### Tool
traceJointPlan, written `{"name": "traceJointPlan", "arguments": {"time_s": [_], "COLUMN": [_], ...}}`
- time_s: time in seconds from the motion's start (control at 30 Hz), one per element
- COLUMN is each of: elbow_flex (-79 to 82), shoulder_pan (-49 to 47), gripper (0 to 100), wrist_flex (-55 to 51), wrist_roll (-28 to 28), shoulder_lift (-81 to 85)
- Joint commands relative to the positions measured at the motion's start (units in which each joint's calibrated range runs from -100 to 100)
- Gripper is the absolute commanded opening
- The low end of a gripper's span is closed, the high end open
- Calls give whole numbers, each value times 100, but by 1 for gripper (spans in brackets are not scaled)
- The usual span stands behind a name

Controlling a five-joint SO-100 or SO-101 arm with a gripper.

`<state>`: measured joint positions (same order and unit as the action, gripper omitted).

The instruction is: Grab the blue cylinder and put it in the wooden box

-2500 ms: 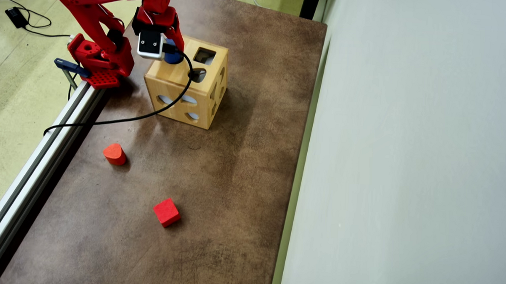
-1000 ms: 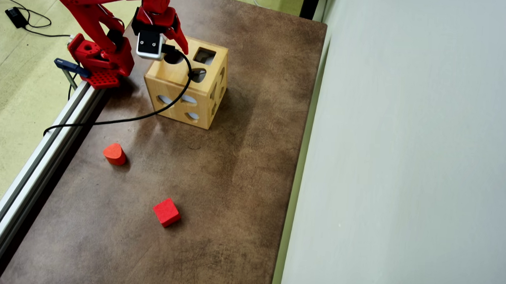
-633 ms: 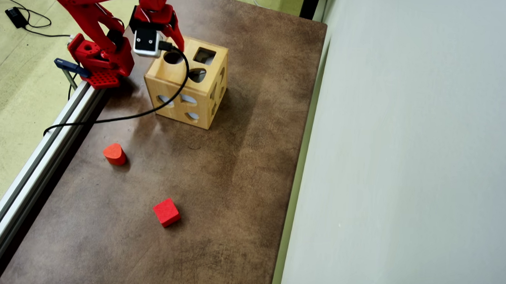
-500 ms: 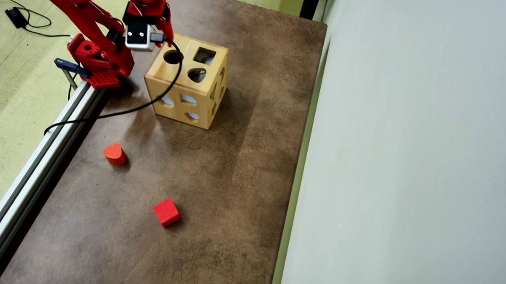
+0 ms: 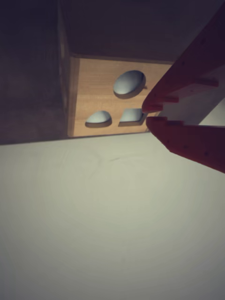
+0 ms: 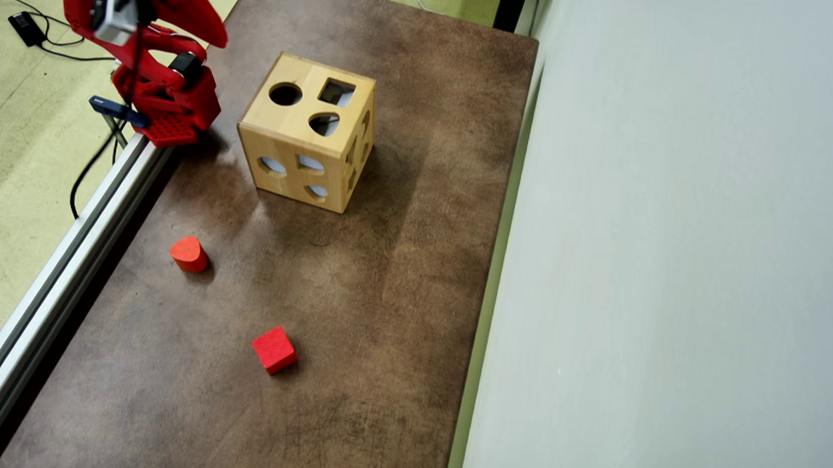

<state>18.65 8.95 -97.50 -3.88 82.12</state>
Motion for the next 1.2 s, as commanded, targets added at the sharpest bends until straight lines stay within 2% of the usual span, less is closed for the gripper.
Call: {"name": "traceJointPlan", "arguments": {"time_s": [0.0,0.13,0.77,0.97,1.17], "elbow_flex": [41,228,237,237,237], "shoulder_pan": [86,56,-25,-850,-858], "gripper": [2,2,2,2,2], "wrist_flex": [-49,-49,-41,-41,-41], "wrist_roll": [-15,-39,-171,-122,-112], "shoulder_lift": [659,1287,1245,1245,1245]}}
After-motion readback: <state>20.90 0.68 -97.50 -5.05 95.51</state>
